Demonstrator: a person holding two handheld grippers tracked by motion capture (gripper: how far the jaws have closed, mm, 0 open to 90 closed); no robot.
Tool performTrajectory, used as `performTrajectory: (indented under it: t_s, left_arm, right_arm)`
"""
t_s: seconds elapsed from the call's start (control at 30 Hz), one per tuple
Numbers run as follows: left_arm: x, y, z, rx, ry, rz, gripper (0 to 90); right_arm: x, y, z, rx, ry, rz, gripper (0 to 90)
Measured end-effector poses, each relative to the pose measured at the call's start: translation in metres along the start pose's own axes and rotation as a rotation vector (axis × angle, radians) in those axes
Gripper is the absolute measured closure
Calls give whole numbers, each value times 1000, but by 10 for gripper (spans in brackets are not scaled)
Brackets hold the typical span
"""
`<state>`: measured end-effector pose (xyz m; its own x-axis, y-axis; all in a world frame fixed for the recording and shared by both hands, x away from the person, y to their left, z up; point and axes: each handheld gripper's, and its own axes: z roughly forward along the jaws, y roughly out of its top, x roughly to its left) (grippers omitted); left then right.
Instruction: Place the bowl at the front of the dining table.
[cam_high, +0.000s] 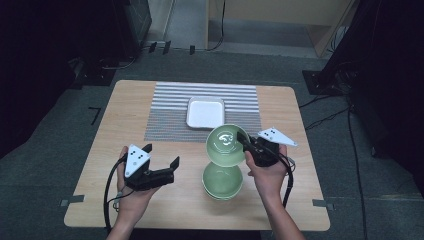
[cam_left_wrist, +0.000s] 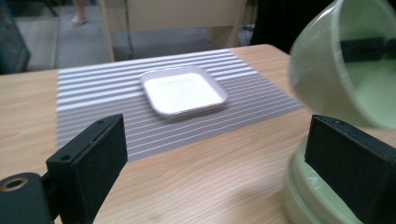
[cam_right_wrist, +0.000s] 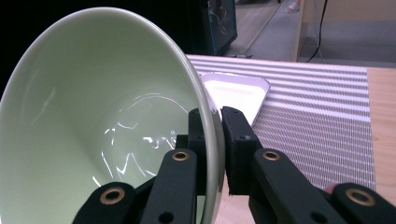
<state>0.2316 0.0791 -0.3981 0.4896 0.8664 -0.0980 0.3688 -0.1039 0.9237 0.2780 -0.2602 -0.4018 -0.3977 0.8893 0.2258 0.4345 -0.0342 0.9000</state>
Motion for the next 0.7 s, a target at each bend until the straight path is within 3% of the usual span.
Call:
performTrajectory:
  t_s: [0.07, 0.2, 0.3, 0.47, 0.7]
  left_arm:
    - [11, -7, -1, 5, 10, -11, 20]
    - [36, -25, 0, 30, 77, -36, 0]
    - [54, -41, 3, 69, 131, -60, 0]
    - [77, -64, 9, 152, 206, -52, 0]
    - [101, -91, 20, 282, 241, -62, 0]
  right_arm:
    - [-1, 4, 4, 0, -6, -5, 837]
    - [-3, 12, 11, -10, -8, -8, 837]
    - [-5, 18, 18, -21, -7, -10, 838]
    - [-9, 20, 28, -23, -10, 7, 838]
    - [-15, 21, 49, -3, -22, 16, 838]
